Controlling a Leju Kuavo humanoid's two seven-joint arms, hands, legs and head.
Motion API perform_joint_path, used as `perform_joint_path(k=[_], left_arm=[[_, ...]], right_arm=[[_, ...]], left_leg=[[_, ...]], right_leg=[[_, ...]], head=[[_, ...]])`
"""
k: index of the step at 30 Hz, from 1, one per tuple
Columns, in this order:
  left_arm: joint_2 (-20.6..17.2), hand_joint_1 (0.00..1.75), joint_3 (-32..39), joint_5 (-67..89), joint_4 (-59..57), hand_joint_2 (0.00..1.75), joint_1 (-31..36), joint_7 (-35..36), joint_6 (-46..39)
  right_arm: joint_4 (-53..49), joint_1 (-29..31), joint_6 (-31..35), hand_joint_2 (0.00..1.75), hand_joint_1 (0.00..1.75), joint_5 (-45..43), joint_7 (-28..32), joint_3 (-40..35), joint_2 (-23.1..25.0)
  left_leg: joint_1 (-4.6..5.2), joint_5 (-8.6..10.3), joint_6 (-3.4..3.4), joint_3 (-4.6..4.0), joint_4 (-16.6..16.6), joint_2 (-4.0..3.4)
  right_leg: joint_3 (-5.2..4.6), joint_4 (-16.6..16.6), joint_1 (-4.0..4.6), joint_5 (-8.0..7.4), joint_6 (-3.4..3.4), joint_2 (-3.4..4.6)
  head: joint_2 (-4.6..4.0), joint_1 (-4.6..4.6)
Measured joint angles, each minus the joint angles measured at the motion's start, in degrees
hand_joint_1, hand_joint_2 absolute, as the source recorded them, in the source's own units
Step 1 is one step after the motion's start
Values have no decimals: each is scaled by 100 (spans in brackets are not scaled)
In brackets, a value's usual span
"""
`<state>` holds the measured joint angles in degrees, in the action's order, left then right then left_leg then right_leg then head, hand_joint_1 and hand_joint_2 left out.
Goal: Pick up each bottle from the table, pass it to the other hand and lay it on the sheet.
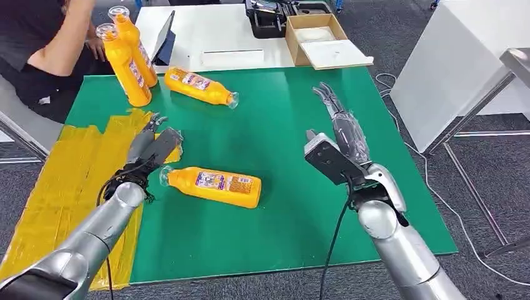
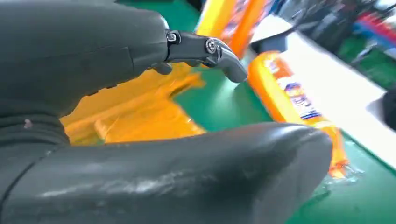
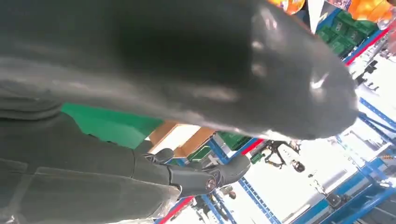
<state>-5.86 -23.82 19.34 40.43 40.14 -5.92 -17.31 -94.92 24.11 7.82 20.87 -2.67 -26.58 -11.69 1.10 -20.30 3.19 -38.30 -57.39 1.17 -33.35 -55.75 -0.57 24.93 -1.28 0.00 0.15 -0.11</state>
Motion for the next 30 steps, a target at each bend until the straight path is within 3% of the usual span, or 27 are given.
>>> perform_joint_path(k=[11,18,30], left_arm=[[120,0,675,-463,-308,0,-63,31,332],[271,0,948,-1178,-343,0,-174,162,964],[592,0,939,-1630,-238,0,-308,262,1219]], right_arm=[[2,15,-70,0,0,24,-22,-44,11],[-26,-22,-111,0,0,144,-105,11,31],[-258,-252,-100,0,0,335,-190,192,35]], left_leg=[[0,0,0,-2,0,6],[0,0,0,-2,-1,7],[0,-1,0,-2,-1,5]], right_leg=[[-2,1,-1,0,0,-1],[-2,1,-1,0,0,-2],[-2,2,-1,0,0,-1]], head=[[0,0],[0,2],[0,0]])
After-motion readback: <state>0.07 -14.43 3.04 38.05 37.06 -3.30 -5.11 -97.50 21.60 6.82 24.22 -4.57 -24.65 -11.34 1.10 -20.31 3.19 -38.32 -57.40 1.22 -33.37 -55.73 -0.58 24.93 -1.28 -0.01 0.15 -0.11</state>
